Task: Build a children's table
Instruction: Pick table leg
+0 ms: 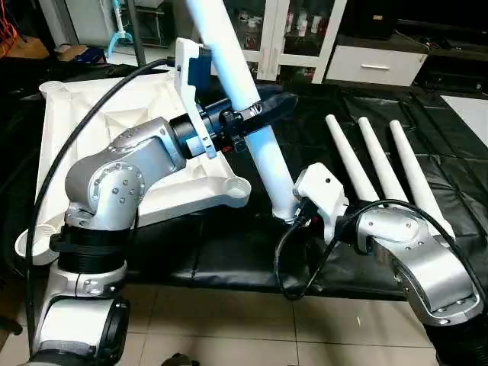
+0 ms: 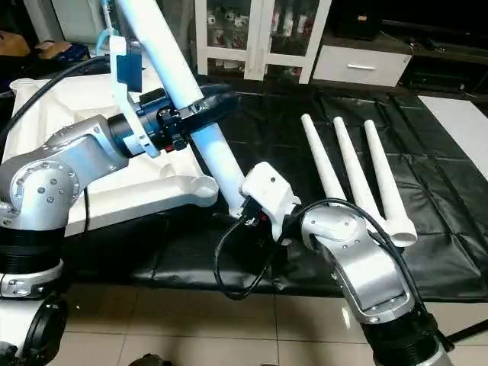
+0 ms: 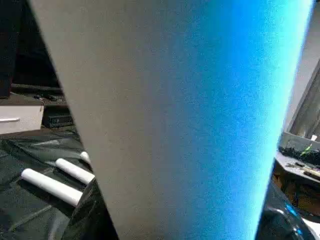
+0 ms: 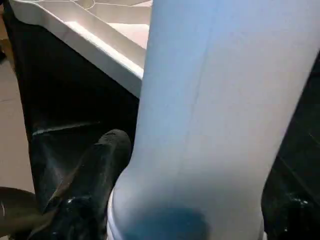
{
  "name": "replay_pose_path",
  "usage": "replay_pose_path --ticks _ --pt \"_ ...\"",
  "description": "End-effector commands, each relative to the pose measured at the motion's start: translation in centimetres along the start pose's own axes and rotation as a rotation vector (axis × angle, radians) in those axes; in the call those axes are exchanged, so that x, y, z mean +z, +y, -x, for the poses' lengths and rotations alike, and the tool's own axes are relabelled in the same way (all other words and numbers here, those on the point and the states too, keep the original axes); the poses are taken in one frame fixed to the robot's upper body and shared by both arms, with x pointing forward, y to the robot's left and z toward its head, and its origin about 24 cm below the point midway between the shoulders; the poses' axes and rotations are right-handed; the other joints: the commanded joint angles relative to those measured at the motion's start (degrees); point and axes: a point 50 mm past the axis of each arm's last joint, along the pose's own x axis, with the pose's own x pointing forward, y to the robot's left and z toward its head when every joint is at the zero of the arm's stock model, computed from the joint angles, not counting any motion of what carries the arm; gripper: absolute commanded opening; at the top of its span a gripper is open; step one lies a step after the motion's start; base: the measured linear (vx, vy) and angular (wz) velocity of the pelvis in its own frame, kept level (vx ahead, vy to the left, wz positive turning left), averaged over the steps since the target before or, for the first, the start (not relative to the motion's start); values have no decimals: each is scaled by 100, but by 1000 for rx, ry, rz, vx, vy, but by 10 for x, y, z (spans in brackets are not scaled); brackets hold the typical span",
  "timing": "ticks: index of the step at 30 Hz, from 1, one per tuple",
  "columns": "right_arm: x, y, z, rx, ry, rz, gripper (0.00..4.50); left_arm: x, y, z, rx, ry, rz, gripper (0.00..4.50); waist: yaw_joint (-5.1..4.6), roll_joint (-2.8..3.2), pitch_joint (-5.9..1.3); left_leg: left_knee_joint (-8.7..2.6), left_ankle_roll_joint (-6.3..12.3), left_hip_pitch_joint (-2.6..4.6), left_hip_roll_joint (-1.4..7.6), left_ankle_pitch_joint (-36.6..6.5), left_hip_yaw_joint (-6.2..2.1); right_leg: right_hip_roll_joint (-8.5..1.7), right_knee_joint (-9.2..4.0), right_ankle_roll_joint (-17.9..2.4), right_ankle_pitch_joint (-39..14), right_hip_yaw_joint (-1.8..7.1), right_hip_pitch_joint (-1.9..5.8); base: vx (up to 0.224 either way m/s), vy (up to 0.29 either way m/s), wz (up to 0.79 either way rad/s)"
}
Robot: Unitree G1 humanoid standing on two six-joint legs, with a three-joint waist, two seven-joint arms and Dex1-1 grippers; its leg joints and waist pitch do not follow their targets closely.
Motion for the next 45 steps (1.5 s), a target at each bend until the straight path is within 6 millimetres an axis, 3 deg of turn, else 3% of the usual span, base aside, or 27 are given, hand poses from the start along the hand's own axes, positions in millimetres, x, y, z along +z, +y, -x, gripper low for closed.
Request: replay_pose_path --ticks 1,8,11,18,19,20,21,25,32,39,45 --pt "5 0 0 -1 -21 28 275 7 6 3 63 -22 -7 192 -2 84 -417 -429 -322 157 201 -981 -62 -334 -412 -1276 -285 191 210 0 0 0" --pt "8 -6 -1 -76 -33 61 275 9 10 2 99 -55 21 184 -4 90 -414 -434 -331 148 201 -969 -67 -330 -410 -1258 -297 189 208 0 0 0" --pt "12 -13 -2 -137 -56 69 345 12 13 1 143 -79 24 181 -15 79 -419 -425 -353 145 197 -930 -65 -330 -401 -1279 -212 188 215 0 0 0" --pt "36 -31 -1 -350 -191 149 391 23 26 -3 344 -111 8 173 -24 93 -429 -421 -389 158 201 -869 -70 -322 -398 -1188 -161 187 204 0 0 0" --pt "48 -30 -1 -405 -251 228 391 26 39 -1 513 -112 17 173 -25 93 -438 -412 -399 153 189 -833 -67 -310 -384 -1170 -63 184 212 0 0 0" --pt "49 -30 -1 -409 -255 234 405 26 40 0 527 -112 16 172 -27 95 -436 -408 -419 156 196 -825 -65 -305 -391 -1146 -24 187 198 0 0 0" --pt "55 -20 -6 -379 -285 275 419 29 49 3 647 -136 45 172 -28 86 -439 -404 -413 138 179 -799 -77 -308 -378 -1108 39 184 237 0 0 0" --pt "48 -2 -17 -282 -235 341 447 35 56 6 770 -197 100 172 -28 77 -450 -397 -308 132 174 -663 -87 -304 -374 -1124 321 178 256 0 0 0" --pt "34 22 -32 -193 -188 388 450 41 54 2 774 -239 161 172 -3 68 -436 -401 -251 134 186 -746 -86 -322 -386 -1205 210 181 237 0 0 0" --pt "32 21 -37 -235 -164 416 450 43 53 -1 792 -244 189 172 -14 61 -423 -410 -296 132 181 -899 -89 -324 -408 -1125 -76 185 223 0 0 0" --pt "41 6 -39 -335 -170 442 450 44 49 -3 775 -235 183 172 -30 56 -433 -397 -273 130 170 -772 -81 -315 -390 -1145 107 183 222 0 0 0"
